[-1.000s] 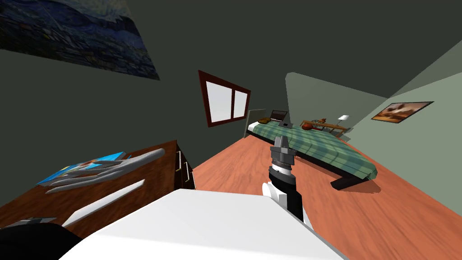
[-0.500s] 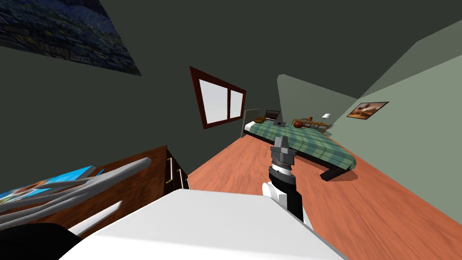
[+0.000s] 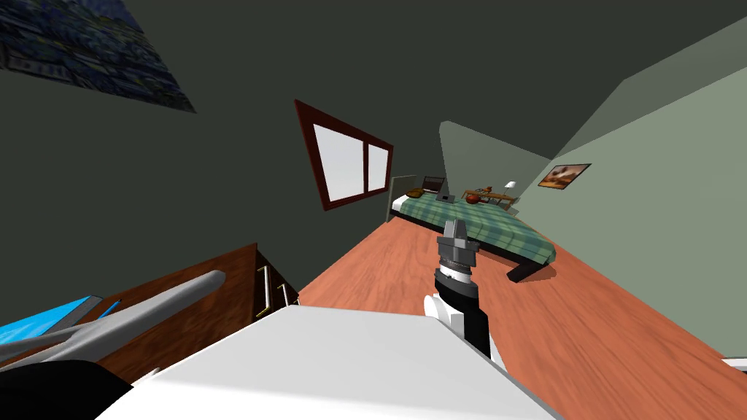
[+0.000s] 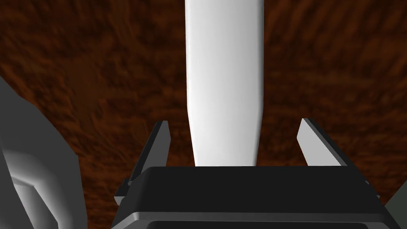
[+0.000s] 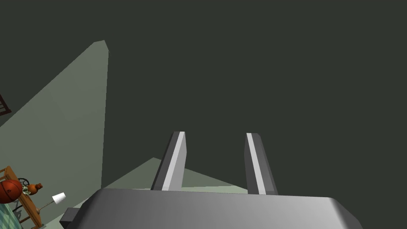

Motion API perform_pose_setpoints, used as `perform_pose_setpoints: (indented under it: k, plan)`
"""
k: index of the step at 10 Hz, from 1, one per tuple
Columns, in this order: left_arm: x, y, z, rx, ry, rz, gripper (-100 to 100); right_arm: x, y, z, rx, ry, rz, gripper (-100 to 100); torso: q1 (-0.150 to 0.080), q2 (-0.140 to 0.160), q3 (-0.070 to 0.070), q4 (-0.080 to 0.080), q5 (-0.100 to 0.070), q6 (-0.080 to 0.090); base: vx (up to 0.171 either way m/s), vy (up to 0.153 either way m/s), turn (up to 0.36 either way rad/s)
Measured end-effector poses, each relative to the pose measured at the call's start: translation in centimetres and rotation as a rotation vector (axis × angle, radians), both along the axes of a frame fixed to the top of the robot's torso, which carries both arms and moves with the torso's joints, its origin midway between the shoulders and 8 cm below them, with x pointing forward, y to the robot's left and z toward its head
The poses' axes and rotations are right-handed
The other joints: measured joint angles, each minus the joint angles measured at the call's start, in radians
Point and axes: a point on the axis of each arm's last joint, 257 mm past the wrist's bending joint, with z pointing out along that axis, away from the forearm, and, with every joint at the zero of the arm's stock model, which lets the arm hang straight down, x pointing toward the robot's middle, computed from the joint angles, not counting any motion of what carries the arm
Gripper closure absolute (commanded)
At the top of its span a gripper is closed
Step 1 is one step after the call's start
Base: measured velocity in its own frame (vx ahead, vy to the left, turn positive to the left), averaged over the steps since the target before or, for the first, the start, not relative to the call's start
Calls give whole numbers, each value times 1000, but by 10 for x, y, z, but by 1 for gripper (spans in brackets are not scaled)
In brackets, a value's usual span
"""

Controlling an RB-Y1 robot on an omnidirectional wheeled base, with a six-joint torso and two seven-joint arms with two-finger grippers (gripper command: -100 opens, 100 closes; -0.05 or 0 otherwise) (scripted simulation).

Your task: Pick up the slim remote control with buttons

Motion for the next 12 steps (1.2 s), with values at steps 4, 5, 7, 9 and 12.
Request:
perform_pose_setpoints:
  k: [4,5,7,9,12]
  plan:
    - [1,-2,-15,-7,1,5,-100,0,0,0,0,0,0,0,-6,6,3,1,-2,-1,-13,8,-19]
    - [2,-2,-22,-7,1,6,-100,0,0,0,0,0,0,0,-6,6,4,1,-2,-1,-10,3,-4]
    - [1,-2,-23,-9,2,7,100,0,0,0,0,0,0,0,-6,5,3,1,-2,0,-1,0,5]
    - [1,-2,-23,-7,1,7,100,0,0,0,0,0,0,0,-7,5,3,1,-2,0,0,0,0]
    - [2,-2,-23,-7,1,7,100,0,0,0,0,0,0,0,-7,5,3,1,-2,0,6,-3,12]
